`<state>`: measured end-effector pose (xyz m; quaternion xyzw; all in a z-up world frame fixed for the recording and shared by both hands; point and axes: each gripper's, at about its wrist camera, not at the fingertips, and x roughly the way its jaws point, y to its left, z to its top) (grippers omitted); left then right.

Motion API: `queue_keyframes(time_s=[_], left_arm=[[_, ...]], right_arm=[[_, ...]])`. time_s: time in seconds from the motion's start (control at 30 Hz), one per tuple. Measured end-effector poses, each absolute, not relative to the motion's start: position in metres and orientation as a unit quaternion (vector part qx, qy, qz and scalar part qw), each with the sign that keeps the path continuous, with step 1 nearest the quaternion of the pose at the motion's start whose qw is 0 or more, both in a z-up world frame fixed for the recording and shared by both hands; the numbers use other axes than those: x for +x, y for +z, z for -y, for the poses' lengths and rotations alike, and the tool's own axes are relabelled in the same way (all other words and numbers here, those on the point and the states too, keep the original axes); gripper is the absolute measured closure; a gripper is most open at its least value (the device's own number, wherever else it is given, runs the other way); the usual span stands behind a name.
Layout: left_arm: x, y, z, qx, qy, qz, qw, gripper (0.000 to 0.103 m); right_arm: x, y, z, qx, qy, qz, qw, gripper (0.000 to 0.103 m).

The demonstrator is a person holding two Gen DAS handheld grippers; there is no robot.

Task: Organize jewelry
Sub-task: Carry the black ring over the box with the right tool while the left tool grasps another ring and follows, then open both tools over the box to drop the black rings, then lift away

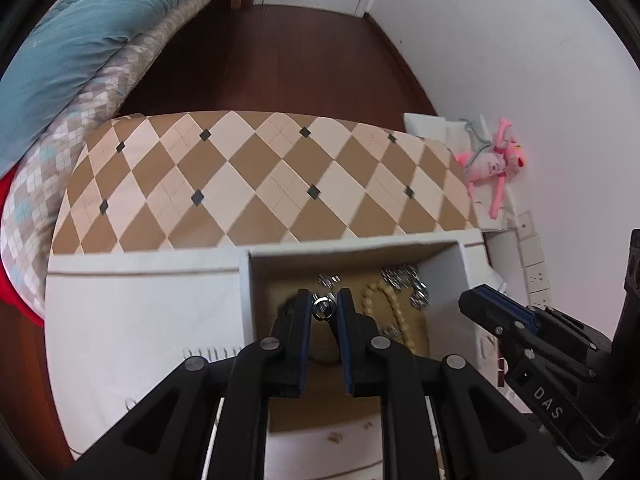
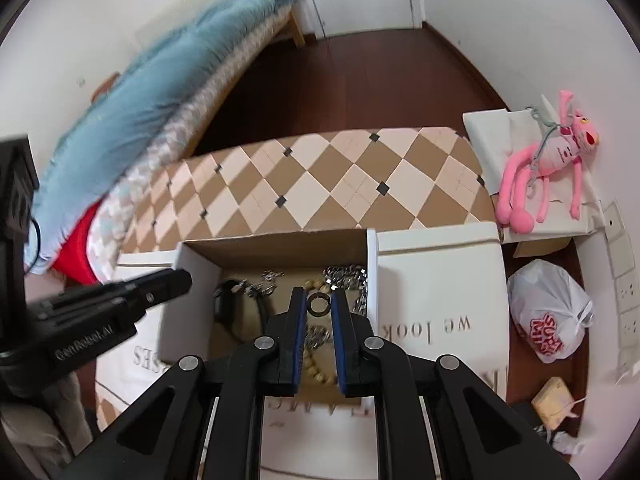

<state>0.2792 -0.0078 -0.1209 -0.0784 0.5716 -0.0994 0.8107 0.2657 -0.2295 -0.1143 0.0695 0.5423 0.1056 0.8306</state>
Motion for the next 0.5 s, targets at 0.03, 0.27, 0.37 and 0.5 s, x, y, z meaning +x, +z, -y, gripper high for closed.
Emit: queue_keyframes(time_s=[0.03, 0.27, 0.37, 0.5], left_arm=[[0.285, -0.123, 0.009, -0.076, -0.100, -0.579, 0.806, 0.092], [0.296, -0.125, 0.007, -0.061, -0.077, -0.595, 0.798, 0.056], [0.292, -0.120, -0.002, -0.062, -0.062, -0.583, 0.808, 0.032], [0.282, -0.116, -0.013, -0.047, -0.035, -0.573, 0.818, 0.011]], right_arm=[[0.272, -0.117, 0.228, 0.067, 0.107, -0.549, 0.826, 0.090], [0.291, -0.120, 0.228, 0.058, 0.102, -0.573, 0.811, 0.086], [0.288, -0.115, 0.231, 0.055, 0.098, -0.570, 0.814, 0.075], [0.283, -0.110, 0.234, 0.050, 0.090, -0.566, 0.818, 0.061]])
